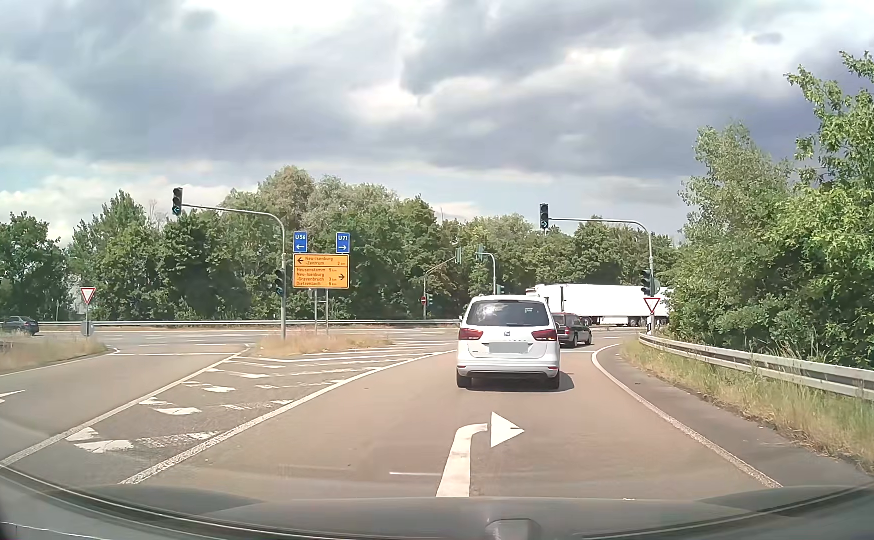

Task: Follow the waypoints while adhering to traffic rules and regulations

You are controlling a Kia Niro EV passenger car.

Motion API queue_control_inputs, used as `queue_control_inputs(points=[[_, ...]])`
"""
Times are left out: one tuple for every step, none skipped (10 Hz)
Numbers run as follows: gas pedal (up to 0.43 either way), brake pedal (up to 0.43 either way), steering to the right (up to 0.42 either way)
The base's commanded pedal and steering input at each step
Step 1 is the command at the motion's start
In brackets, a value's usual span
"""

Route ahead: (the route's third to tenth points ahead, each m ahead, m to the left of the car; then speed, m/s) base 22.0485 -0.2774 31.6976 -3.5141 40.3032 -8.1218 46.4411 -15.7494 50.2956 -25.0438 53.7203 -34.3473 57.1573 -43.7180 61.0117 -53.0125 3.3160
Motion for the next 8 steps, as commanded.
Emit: queue_control_inputs(points=[[0.421,0.037,-0.003],[0.421,0.037,-0.002],[0.421,0.037,0.000],[0.421,0.037,0.003],[0.409,0.037,0.006],[0.409,0.037,0.008],[0.409,0.037,0.010],[0.409,0.037,0.013]])
